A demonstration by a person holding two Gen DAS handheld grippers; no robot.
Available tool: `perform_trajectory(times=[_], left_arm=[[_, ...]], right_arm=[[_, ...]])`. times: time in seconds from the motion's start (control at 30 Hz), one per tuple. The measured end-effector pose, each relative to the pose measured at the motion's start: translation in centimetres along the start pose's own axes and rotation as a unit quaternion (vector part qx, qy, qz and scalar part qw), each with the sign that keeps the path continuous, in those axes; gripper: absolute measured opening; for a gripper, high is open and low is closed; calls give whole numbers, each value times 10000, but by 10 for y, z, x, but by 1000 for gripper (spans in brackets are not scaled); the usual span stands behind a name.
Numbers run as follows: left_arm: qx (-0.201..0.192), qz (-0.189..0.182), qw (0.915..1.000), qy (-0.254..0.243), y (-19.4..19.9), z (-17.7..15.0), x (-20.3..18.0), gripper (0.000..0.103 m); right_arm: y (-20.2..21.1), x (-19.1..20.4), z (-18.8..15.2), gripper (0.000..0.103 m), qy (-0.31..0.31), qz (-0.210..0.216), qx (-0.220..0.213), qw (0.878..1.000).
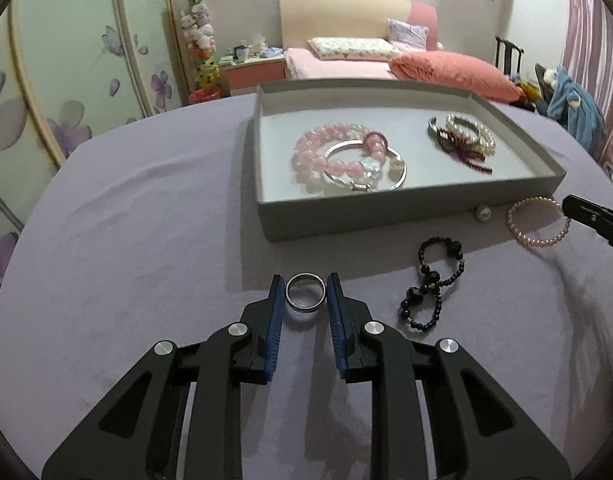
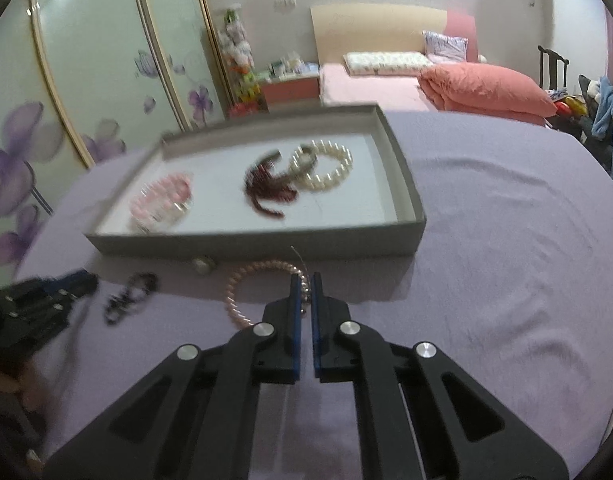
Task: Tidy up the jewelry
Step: 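Grasp the silver ring with the left tool while the right tool grasps the pink pearl necklace, then carry the ring and pearl necklace into the gray tray and open both tools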
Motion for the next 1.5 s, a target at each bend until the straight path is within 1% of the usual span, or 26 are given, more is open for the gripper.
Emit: perform_trajectory(times=[0.17, 0.23, 0.33, 0.57, 0.8, 1.03, 1.17, 1.37, 1.5], left_arm=[[-317, -8, 9994, 130, 16, 2, 0, 23], [-455, 8, 9989, 136, 23, 2, -2, 23], [-673, 28, 9977, 115, 34, 3, -6, 23], [-1154, 85, 9933, -17, 56, 6, -25, 23], [-1684, 137, 9856, -94, 79, 11, -44, 23], [-2063, 240, 9782, -63, 92, 17, -57, 23], [-2178, 289, 9756, -12, 93, 19, -59, 23], [-2311, 332, 9722, 194, 96, 23, -57, 23], [-2387, 331, 9701, 296, 98, 26, -57, 23]], right_arm=[[22, 6, 5, 5, -120, 365, -384, 9985], [30, 11, 7, 2, -145, 475, -552, 9972], [41, 15, 7, 2, -158, 560, -710, 9958], [55, 23, 7, 2, -160, 604, -987, 9931], [76, 33, 11, 2, -140, 621, -1408, 9880], [96, 51, 15, 2, 36, 381, -1991, 9792], [107, 59, 16, 2, 155, 195, -2277, 9734], [121, 72, 18, 2, 306, -139, -2700, 9623], [124, 77, 19, 2, 355, -290, -2866, 9569]])
Point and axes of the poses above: each gripper's, at about its wrist camera, not at the fingertips, and y roughly against the way its jaws point, x to its left, z to its top, the point moved 1 cm from there along -y, roughly the way its jaws point, and after that the axes turned 1 degree about -z, right-handed, at the moved point
